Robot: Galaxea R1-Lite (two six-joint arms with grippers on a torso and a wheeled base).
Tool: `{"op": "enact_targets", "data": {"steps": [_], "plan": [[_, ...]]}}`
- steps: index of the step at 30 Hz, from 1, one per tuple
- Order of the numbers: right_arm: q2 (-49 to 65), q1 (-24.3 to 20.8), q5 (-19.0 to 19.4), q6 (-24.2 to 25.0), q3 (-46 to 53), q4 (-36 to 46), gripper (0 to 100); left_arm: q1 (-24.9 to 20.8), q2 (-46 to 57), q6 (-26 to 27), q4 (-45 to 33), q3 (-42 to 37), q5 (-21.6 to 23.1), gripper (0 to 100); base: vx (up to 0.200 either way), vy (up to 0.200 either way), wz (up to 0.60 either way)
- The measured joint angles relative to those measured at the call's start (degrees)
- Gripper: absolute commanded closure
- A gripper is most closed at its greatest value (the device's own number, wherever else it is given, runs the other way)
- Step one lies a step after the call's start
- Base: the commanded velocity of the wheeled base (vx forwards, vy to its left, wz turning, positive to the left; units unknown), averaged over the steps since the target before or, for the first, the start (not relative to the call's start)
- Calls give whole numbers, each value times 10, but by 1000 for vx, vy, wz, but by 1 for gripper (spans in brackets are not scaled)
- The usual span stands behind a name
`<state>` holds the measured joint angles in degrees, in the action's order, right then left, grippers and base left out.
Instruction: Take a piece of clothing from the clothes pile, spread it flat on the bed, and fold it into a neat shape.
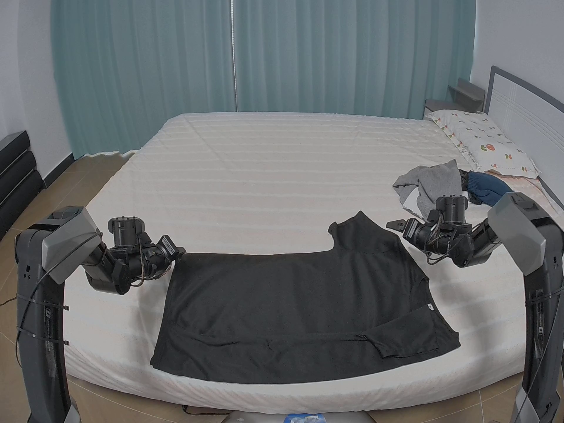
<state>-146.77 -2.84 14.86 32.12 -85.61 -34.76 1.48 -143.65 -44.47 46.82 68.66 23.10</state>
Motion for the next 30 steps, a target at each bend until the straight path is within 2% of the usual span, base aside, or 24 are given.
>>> {"op": "enact_targets", "data": {"steps": [7, 18, 19, 30], "plan": [[-64, -13, -28, 0, -96, 38, 0, 0, 0, 0, -2, 0, 0, 100, 0, 0, 0], [-98, -15, -46, 2, -152, 39, 0, 0, 0, -1, 0, 0, 0, 100, 0, 0, 0], [-99, -14, -47, 2, -154, 39, 100, 0, 0, -1, 0, 0, 0, 100, 0, 0, 0], [-101, -5, -49, 2, -149, 39, 100, 0, 0, -1, 1, 0, 0, 100, 0, 0, 0]]}}
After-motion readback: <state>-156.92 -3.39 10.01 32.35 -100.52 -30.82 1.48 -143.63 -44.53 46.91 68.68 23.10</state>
